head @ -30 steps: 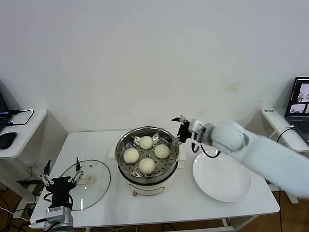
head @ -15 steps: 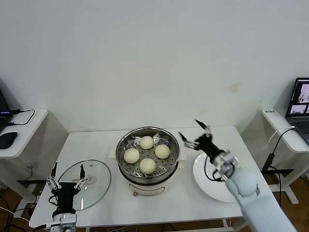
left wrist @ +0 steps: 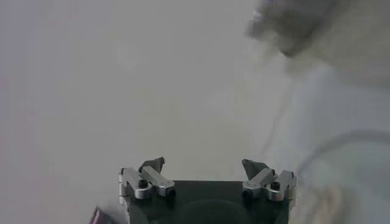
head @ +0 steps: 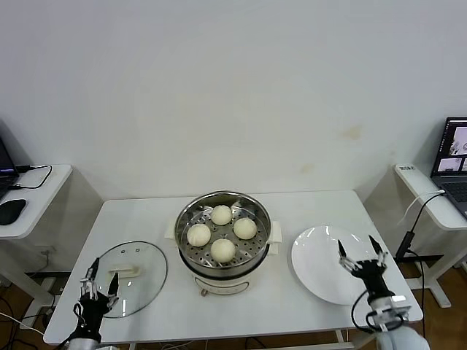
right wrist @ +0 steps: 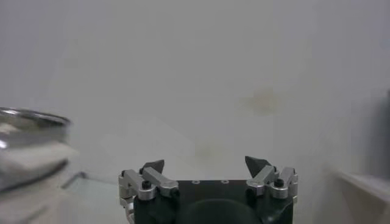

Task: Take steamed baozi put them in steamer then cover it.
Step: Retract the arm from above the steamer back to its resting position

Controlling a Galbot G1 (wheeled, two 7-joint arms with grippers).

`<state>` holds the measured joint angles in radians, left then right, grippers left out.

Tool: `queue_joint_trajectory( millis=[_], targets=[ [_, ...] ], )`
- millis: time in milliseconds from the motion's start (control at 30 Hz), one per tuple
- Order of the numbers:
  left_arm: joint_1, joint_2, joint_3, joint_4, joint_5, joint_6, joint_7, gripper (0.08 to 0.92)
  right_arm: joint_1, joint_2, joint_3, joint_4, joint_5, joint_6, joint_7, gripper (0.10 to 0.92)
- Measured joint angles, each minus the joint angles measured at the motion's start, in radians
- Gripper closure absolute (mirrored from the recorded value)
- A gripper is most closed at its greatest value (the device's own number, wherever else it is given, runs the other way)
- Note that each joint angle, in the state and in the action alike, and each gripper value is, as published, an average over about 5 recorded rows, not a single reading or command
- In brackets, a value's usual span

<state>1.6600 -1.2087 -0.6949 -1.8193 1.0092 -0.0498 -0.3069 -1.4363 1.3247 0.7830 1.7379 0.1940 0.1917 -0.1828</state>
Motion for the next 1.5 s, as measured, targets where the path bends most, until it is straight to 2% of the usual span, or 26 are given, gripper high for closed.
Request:
queue_joint_trajectory(
  millis=[300, 1233, 1333, 1500],
  targets=[
    [-0.019, 0.021, 0.015, 0.082, 0.181, 0.006, 0.009, 0.177, -0.05, 0.048, 0.042, -0.02, -0.019, 0.029, 0.003, 0.203],
    [-0.321, 0.074, 0.104, 0.353, 0.248, 0.005, 0.06, 0.177, -0.117, 0.101, 0.064, -0.006, -0.057, 0.052, -0.001, 0.203],
    [-0.34, 0.073, 0.109, 0.371, 0.243, 0.001, 0.06, 0.204, -0.118, 0.102, 0.062, -0.009, -0.061, 0.053, -0.002, 0.203],
    [-0.354, 0.075, 0.116, 0.393, 0.233, -0.007, 0.066, 0.338, -0.118, 0.102, 0.058, -0.014, -0.066, 0.054, -0.003, 0.203]
  ],
)
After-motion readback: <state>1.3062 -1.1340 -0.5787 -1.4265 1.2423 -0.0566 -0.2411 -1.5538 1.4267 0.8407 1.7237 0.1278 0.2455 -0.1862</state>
